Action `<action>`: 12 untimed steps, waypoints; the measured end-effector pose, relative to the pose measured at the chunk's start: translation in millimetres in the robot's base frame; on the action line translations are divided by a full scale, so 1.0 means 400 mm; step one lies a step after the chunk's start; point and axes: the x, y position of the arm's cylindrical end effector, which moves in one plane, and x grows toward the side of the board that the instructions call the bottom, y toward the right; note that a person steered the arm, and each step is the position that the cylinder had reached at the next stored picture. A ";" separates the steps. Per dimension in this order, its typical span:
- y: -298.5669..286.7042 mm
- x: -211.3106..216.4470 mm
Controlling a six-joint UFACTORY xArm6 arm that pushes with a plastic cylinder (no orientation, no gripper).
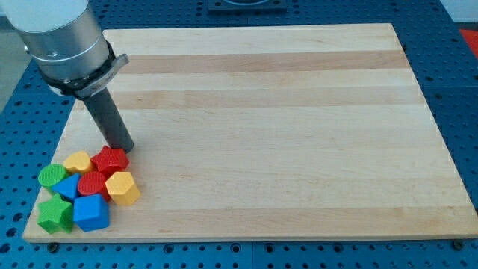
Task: Move your arm towards the group of blocks
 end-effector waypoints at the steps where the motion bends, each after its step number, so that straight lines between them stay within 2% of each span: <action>1: 0.158 -0.007; 2: 0.314 0.144; 3: 0.338 0.331; 5: 0.324 0.335; 6: 0.316 0.325; 7: 0.354 0.147; 8: 0.257 -0.016; 9: -0.080 -0.076; 10: -0.278 -0.076; 12: -0.287 -0.011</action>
